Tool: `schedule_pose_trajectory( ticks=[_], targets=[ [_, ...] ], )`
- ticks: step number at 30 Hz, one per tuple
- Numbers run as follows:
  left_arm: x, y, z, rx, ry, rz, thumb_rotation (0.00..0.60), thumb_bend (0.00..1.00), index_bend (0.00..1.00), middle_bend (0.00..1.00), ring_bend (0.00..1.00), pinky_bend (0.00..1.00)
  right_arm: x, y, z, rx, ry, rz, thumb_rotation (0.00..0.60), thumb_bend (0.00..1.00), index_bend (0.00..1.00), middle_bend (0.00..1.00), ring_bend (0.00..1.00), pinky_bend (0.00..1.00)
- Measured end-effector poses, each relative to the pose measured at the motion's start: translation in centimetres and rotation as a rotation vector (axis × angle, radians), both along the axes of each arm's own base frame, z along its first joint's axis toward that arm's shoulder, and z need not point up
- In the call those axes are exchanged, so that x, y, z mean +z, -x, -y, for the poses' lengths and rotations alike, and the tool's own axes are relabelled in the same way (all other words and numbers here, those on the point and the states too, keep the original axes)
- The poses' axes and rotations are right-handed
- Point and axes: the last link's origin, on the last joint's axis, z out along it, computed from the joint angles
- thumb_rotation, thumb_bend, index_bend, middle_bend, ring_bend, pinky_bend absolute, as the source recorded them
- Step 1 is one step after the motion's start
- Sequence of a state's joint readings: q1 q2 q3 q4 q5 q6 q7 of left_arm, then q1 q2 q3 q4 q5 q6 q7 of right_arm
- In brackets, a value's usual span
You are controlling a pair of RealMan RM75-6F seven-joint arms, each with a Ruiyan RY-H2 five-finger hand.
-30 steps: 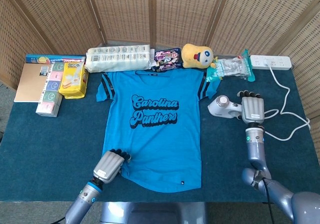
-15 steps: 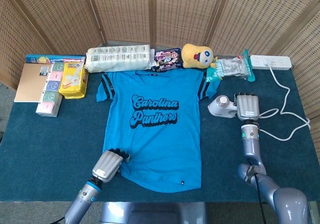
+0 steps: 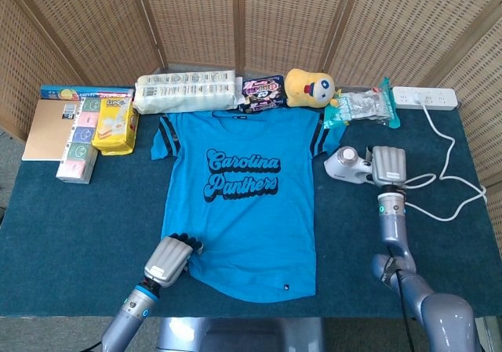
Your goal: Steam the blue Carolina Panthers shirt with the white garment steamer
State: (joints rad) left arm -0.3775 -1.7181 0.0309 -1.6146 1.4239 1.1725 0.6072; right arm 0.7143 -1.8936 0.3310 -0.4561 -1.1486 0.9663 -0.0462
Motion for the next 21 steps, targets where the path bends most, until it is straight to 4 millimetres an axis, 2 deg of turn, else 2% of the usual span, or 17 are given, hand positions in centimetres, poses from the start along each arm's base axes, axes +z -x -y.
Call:
schedule_pose_trajectory(
  ticks=[12,16,21],
  targets=[
    [0.1,-0.1,-0.1,-0.012,-0.004,-0.006,0.600,0.60,0.47,0.49,0.42,0.48,0.6,-0.7,-0.5,0.013,0.039,0.159,0.600,0.31,0.76,0.76,0.76,0.70],
    [0.3,-0.1,0.0,-0.018,-0.007,-0.007,0.600,0.60,0.47,0.49,0.42,0.48,0.4,-1.8,-1.3,0.051,0.019,0.207,0.600,0.31,0.76,0.76,0.76,0.70],
    [0.5,0.1,0.0,-0.022,-0.008,-0.013,0.600,0.60,0.47,0.49,0.42,0.48,-0.3,-4.2,-3.2,0.107,-0.045,0.260,0.600,0.31,0.76,0.75,0.76,0.70]
  ],
)
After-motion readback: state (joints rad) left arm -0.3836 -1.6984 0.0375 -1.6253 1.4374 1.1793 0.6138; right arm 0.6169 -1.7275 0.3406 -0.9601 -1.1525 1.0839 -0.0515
